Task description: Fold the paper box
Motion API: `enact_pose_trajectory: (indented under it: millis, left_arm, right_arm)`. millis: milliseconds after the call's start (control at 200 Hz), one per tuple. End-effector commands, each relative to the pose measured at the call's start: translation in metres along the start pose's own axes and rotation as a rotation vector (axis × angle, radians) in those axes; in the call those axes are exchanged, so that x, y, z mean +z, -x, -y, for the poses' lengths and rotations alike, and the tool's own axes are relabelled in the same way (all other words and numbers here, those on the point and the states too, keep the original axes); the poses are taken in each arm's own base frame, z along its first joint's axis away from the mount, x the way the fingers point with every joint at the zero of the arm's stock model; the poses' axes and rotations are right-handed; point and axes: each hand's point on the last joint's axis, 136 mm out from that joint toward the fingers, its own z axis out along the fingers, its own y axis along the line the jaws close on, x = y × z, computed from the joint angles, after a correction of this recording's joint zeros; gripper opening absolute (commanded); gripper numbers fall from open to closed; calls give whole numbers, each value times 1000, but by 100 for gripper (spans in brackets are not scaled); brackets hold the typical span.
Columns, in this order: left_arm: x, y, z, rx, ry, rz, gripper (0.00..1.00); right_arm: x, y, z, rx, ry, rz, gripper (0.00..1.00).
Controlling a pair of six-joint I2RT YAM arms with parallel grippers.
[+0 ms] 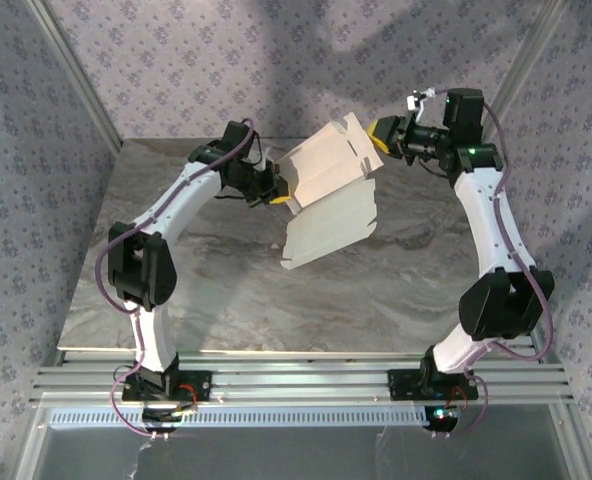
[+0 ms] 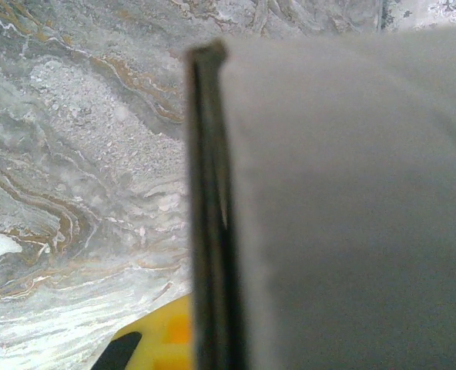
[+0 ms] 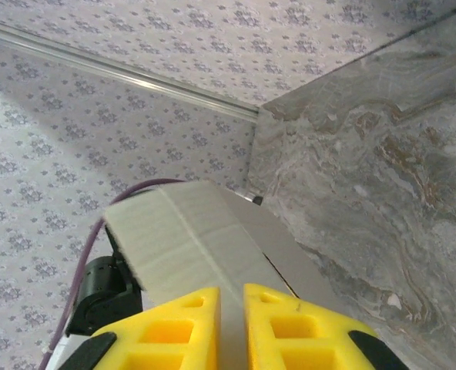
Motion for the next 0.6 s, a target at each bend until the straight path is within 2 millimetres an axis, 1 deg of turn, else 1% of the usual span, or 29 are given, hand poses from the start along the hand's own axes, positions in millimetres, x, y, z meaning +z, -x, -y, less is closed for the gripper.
enact_pose_trajectory:
  millis: [0,80,200,450,545,560,600]
  left_arm:
    - [-4,2,9,12,-14,1,0]
    - [-4,0,8,11,-12,-4,0]
    - [-3,-1,8,11,-12,-9,0]
    - [-3,-6,12,23,-13,-30,0]
    - [-3,-7,12,28,-9,-39,0]
    - [-3,-7,12,28,-8,-40,0]
    - [-4,-8,13,30,-9,-42,0]
  right_arm:
    - [6,-12,1,10,16,-42,15]
    - [8,-13,-2,4,23,-48,15]
    - [7,-16,-5,-17,19,-55,21]
    - [12,-23,-8,-88,-5,-87,24]
    - [13,-26,-9,-96,-20,-96,27]
    - [14,-26,-9,-130,-22,-99,27]
    - [14,-27,-9,-151,-33,-102,28]
